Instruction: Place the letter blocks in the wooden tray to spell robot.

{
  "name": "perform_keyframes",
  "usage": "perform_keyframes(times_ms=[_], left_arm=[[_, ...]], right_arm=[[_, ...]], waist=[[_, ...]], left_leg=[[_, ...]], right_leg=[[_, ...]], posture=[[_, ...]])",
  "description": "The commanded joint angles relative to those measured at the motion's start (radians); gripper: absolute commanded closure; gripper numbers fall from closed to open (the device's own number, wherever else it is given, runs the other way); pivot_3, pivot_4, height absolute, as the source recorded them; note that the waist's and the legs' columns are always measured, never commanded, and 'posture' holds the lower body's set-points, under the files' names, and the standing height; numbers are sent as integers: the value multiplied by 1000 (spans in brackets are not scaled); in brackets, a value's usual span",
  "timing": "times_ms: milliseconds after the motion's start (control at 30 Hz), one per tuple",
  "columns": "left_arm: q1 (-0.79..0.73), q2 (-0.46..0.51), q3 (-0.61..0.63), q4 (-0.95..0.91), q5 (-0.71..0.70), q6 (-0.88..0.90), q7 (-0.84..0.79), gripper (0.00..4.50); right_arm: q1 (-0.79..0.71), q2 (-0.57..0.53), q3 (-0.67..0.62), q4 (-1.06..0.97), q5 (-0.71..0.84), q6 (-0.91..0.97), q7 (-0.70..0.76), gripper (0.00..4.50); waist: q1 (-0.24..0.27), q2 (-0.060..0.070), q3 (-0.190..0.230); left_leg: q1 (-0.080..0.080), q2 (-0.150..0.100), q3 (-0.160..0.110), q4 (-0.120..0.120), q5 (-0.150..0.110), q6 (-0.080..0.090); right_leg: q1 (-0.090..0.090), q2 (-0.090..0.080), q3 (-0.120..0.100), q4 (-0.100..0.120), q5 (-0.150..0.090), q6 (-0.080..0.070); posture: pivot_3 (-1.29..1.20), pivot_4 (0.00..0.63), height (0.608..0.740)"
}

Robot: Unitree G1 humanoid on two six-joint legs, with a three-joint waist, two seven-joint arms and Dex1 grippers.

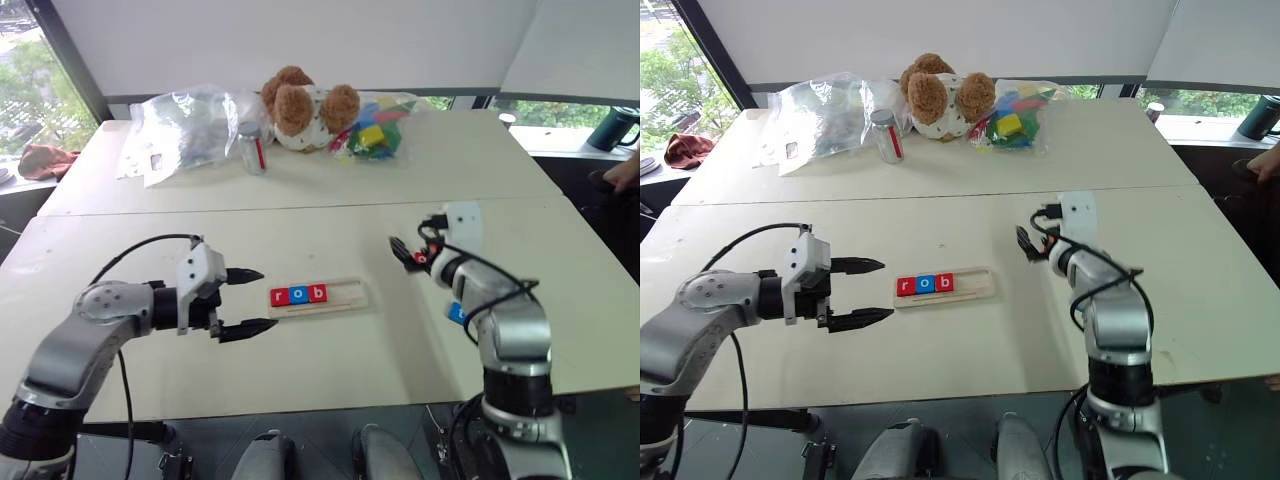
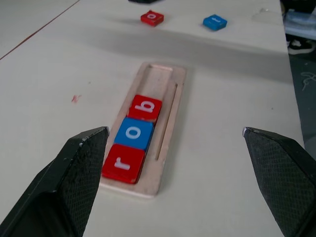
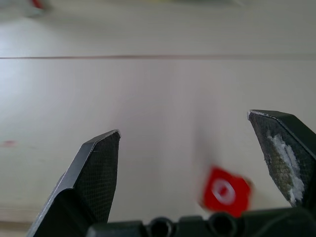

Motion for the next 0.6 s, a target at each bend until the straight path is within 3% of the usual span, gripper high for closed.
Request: perform_keyframes(times_ms=[33,400,500,600], left_arm=[[-38,-10,-20,26,14,-26,-13,0],[-57,-19,-29,60,31,-38,-21,0],[-44,-17,-21,51,29,-36,-11,0],[-34,-14,-15,42,26,-33,-3,0]], right_arm=[[9,41,17,-73,-30,16,-97,57],[-32,104,-8,158,2,-108,-204,57],[-41,94,-6,222,-2,-146,-222,868],[-40,80,3,254,-2,-180,-221,2315]], waist=[[-4,0,0],[-2,0,0],[-2,0,0],[0,0,0]], left_leg=[[1,0,0,0,0,0],[1,0,0,1,0,0],[1,0,0,1,0,0],[2,0,0,1,0,0]], right_leg=[[0,1,0,1,0,0],[1,3,0,2,0,0],[1,3,0,2,0,0],[1,3,0,2,0,0]], posture=[[0,150,740],[0,150,740],[0,150,740],[0,150,740]])
